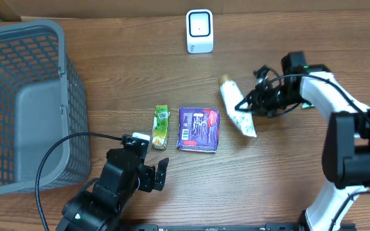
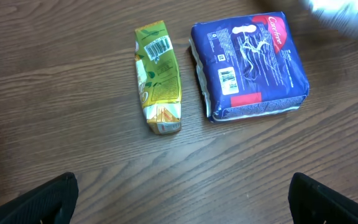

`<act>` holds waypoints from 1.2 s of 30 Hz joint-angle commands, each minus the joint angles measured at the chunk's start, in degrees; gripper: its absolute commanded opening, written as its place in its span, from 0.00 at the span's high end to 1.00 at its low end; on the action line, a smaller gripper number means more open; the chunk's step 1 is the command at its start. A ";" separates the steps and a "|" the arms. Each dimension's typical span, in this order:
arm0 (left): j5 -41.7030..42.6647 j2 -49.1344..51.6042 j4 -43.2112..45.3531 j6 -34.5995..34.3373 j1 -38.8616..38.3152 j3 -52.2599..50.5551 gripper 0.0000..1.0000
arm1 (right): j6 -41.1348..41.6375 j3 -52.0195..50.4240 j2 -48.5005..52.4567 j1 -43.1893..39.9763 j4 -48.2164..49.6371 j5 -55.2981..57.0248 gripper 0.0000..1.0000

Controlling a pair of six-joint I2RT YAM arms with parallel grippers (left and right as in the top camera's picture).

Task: Scan the item barcode

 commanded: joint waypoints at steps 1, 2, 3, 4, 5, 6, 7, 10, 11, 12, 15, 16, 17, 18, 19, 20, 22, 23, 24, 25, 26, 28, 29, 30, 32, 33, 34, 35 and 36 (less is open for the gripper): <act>-0.76 -0.17 0.04 0.87 -0.46 -0.20 0.01 | -1.07 -0.35 1.07 0.22 1.22 -1.40 0.90; -0.76 -0.15 0.04 0.87 -0.46 -0.20 0.00 | -1.05 -0.42 1.27 0.24 1.36 -0.04 0.89; -0.76 -0.15 0.04 0.87 -0.46 -0.20 0.00 | -1.05 -0.42 1.40 0.24 1.33 2.08 0.89; -0.76 -0.15 0.04 0.87 -0.46 -0.20 0.00 | -1.05 -0.42 1.40 0.28 1.31 3.87 0.88; -0.76 -0.15 0.04 0.87 -0.46 -0.20 0.00 | -1.03 -0.42 1.40 0.28 1.31 5.55 0.87; -0.76 -0.15 0.04 0.87 -0.46 -0.20 0.00 | -1.03 -0.42 1.40 0.28 1.31 7.19 0.84; -0.76 -0.15 0.04 0.87 -0.46 -0.20 0.00 | -1.03 -0.42 1.40 0.26 1.31 8.61 0.82; -0.76 -0.15 0.04 0.87 -0.46 -0.20 0.00 | -1.05 -0.15 1.36 0.28 0.92 13.53 0.73; -0.76 -0.15 0.04 0.87 -0.46 -0.20 0.01 | -1.03 0.22 1.36 0.28 0.61 15.08 0.70; -0.76 -0.15 0.04 0.87 -0.46 -0.20 0.00 | -1.05 0.79 1.36 0.28 -0.02 16.37 0.67; -0.76 -0.15 0.04 0.87 -0.46 -0.20 0.01 | -1.07 4.09 1.27 0.33 -3.34 19.98 0.60; -0.76 -0.15 0.04 0.87 -0.46 -0.20 0.00 | -1.07 5.35 1.18 0.37 -4.35 20.48 0.59; -0.76 -0.17 0.04 0.87 -0.46 -0.20 0.00 | -1.07 6.67 1.05 0.52 -5.38 20.72 0.59; -0.76 -0.15 0.04 0.87 -0.46 -0.20 0.01 | -1.07 8.22 0.92 0.85 -6.40 21.18 0.59; -0.76 -0.15 0.04 0.87 -0.46 -0.20 0.00 | -1.07 9.51 0.66 1.27 -7.23 21.86 0.58; -0.76 -0.15 0.04 0.87 -0.46 -0.20 0.00 | -1.07 10.73 0.44 1.88 -8.07 22.95 0.58; -0.76 -0.15 0.04 0.87 -0.46 -0.20 0.00 | -1.03 13.20 -0.20 3.72 -9.97 26.36 0.59; -0.76 -0.15 0.04 0.87 -0.46 -0.20 0.00 | -0.98 14.14 -0.52 4.79 -10.86 28.04 0.59; -0.76 -0.17 0.04 0.87 -0.46 -0.20 0.00 | -0.68 14.99 -0.85 6.21 -11.69 29.99 0.60; -0.76 -0.15 0.04 0.87 -0.46 -0.20 0.00 | -0.11 15.50 -1.16 7.61 -12.33 31.80 0.62; -0.76 -0.15 0.04 0.87 -0.46 -0.20 0.00 | 0.79 15.78 -1.33 9.09 -12.70 33.83 0.65; -0.76 -0.17 0.04 0.87 -0.46 -0.20 0.00 | 2.38 15.82 -1.57 12.68 -13.53 38.56 0.71; -0.76 -0.15 0.04 0.87 -0.46 -0.20 0.00 | 2.99 15.80 -1.55 14.34 -14.01 41.07 0.73; -0.76 -0.15 0.04 0.87 -0.46 -0.20 0.00 | 4.11 15.69 -1.55 16.26 -14.58 44.52 0.73; -0.76 -0.15 0.04 0.87 -0.46 -0.20 0.00 | 5.79 15.56 -1.55 19.30 -15.47 50.10 0.73; -0.76 -0.15 0.04 0.87 -0.46 -0.20 0.00 | 6.95 15.56 -1.55 20.83 -16.02 53.16 0.72; -0.76 -0.15 0.04 0.87 -0.46 -0.20 0.00 | 7.65 15.54 -1.55 22.01 -16.48 55.30 0.72; -0.76 -0.15 0.04 0.87 -0.46 -0.20 0.00 | 8.15 15.43 -1.53 23.06 -16.85 57.29 0.71; -0.76 -0.15 0.04 0.87 -0.46 -0.20 0.00 | 8.24 15.21 -1.53 23.96 -17.11 58.64 0.68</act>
